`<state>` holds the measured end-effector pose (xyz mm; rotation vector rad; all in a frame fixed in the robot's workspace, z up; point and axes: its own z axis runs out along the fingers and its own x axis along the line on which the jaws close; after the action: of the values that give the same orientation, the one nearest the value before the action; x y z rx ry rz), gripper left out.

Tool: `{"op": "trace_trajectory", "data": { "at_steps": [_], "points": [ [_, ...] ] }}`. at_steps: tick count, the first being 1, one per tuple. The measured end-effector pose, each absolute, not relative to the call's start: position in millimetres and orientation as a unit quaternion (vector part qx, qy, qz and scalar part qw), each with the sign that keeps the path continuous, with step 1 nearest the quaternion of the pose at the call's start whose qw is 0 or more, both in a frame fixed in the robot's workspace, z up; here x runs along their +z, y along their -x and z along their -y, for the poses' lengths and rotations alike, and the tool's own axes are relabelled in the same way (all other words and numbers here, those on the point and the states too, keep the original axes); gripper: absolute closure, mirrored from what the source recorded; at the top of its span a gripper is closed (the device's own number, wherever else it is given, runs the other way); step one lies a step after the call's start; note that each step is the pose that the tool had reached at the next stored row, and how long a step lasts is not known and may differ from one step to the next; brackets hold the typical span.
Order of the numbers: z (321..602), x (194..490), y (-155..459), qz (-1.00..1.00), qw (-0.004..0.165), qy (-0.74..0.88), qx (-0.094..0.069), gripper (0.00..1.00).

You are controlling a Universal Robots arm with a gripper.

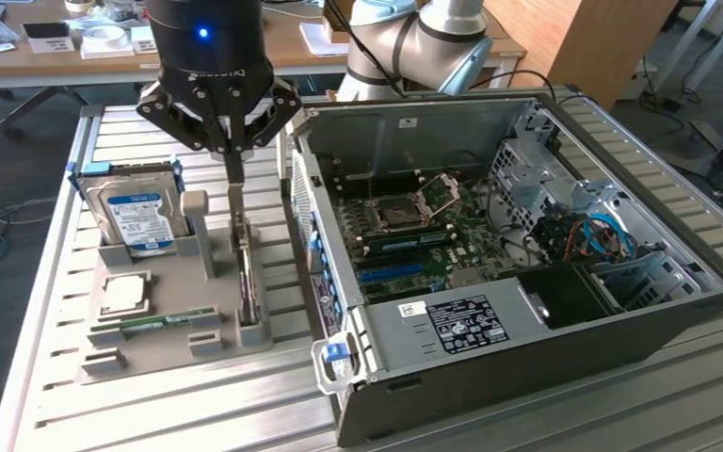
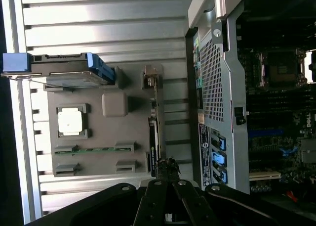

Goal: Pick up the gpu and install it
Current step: 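Reach for the gpu, then pick up the gpu and move the gpu toward the slot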

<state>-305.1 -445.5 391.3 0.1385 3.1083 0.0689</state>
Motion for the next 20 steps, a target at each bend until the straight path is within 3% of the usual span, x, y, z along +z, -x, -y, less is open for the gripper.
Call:
{"op": "trace_trajectory", "data": {
  "at_steps": [20],
  "points": [
    [446, 391, 323, -0.999, 0.015, -0.044, 0.022, 0.89]
  ]
}}
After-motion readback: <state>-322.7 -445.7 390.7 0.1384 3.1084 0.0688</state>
